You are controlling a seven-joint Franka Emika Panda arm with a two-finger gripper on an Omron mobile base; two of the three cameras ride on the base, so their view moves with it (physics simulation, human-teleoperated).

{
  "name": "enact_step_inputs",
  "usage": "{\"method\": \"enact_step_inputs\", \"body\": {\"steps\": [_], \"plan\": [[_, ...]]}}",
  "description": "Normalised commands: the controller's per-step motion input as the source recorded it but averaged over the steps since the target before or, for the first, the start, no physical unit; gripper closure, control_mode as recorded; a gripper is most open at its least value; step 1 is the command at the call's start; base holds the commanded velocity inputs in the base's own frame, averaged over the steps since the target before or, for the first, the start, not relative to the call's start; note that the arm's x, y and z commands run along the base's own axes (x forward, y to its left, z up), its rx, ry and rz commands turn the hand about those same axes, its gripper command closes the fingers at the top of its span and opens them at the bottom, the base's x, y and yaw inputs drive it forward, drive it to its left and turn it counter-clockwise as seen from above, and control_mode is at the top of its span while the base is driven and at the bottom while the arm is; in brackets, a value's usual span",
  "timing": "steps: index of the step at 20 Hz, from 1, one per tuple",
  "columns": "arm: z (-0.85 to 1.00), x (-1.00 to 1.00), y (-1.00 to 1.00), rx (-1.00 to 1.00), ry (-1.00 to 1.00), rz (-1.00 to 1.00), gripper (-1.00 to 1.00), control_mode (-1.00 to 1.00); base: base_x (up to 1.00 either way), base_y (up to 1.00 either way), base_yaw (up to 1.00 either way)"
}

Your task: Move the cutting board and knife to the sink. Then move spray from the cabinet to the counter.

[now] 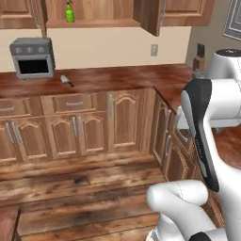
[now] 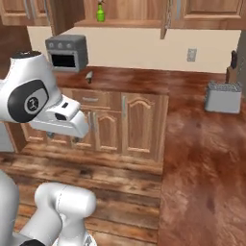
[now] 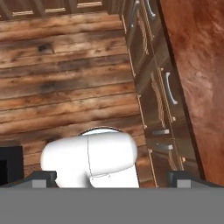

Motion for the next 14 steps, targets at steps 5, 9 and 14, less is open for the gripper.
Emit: {"method": "enact_step_inputs", "body": {"steps": [5,9,14], "plan": [[0.0,0.0,0.0,0.0,0.0,0.0,-1.0,1.0,0.59,0.0,-0.38],[0.0,0.0,0.0,0.0,0.0,0.0,-1.0,1.0,0.85,0.25,-0.17],[0.0,0.0,0.0,0.0,0.0,0.0,-1.0,1.0,0.91,0.63,-0.01]]}}
